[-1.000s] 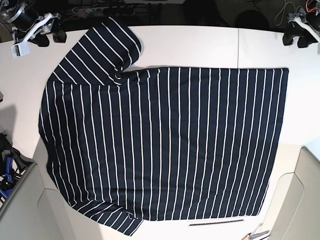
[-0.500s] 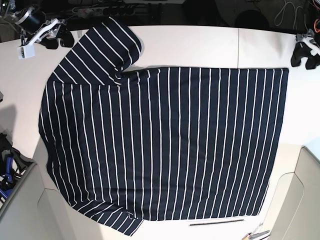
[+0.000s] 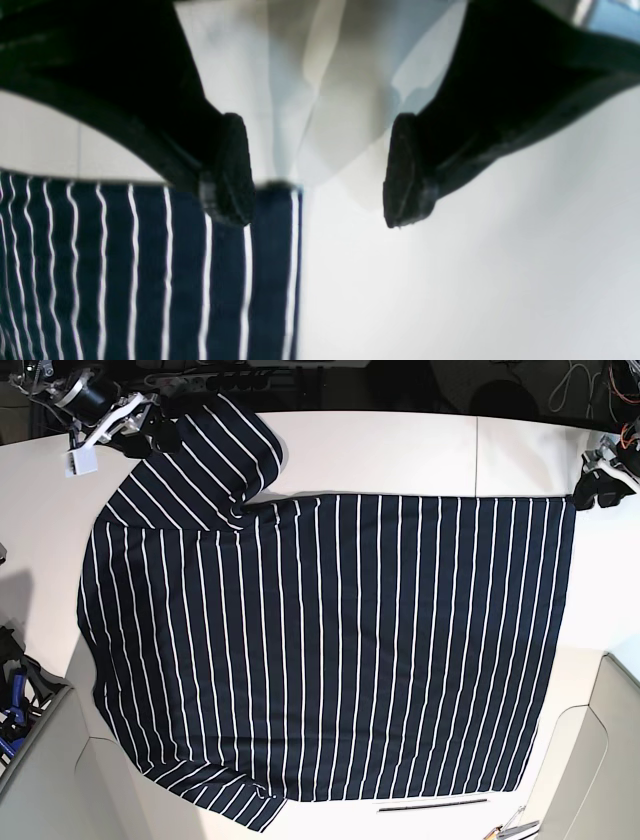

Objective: Fold the T-shirt properly
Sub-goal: 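Lower both grippers to the shoulder corners of the striped shirt, then grasp the shoulder corners and drag them toward the hem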

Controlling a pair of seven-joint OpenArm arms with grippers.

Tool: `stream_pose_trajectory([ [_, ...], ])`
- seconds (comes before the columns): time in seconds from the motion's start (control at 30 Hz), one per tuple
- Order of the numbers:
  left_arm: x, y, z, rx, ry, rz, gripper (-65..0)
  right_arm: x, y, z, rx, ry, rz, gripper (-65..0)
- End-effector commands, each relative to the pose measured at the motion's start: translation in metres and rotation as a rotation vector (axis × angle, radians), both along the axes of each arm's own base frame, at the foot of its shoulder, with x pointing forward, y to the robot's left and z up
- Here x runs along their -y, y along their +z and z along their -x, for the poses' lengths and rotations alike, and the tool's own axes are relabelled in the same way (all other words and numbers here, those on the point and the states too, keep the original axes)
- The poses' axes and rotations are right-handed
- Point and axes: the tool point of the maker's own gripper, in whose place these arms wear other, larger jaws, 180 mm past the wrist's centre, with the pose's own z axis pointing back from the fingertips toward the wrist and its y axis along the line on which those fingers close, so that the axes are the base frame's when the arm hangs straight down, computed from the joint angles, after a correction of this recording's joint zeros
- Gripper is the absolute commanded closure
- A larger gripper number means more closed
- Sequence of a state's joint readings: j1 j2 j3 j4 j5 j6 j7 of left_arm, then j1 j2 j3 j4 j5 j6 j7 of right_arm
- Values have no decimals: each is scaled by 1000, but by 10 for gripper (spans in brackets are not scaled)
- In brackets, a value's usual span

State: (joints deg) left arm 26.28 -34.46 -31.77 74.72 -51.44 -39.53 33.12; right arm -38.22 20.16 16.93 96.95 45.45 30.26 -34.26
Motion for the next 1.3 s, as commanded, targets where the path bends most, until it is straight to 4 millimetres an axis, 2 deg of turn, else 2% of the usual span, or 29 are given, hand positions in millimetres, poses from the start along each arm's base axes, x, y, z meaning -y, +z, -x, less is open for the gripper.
stream_pose_trajectory([
  [0.0,-7,11,-8,25,-15,-24,-435,2,0,3,-8,14,10,-386],
  [0.1,-1,7,-8,19,-26,-13,-435,2,1,2,-7,13,9,-386],
  [0.3,27,-13,-4,-36,-100,24,-435,1,1,1,-4,12,7,-386],
  [0.4,35,-18,-3,-45,-117,34,-434,-1,2,-1,2,4,-4,-386],
  [0.73,36,-19,-2,-51,-119,37,-434,-27,-1,-1,4,-58,-82,-386],
  [0.93,38,-19,-2,-52,-119,47,-431,-28,0,-2,9,-66,-88,-386],
  [1.07,42,-20,-1,-55,-122,64,-401,-28,1,-5,20,-71,-92,-386],
  [1.27,51,-26,1,-72,-144,76,-390,-28,4,-16,45,-69,-93,-386],
])
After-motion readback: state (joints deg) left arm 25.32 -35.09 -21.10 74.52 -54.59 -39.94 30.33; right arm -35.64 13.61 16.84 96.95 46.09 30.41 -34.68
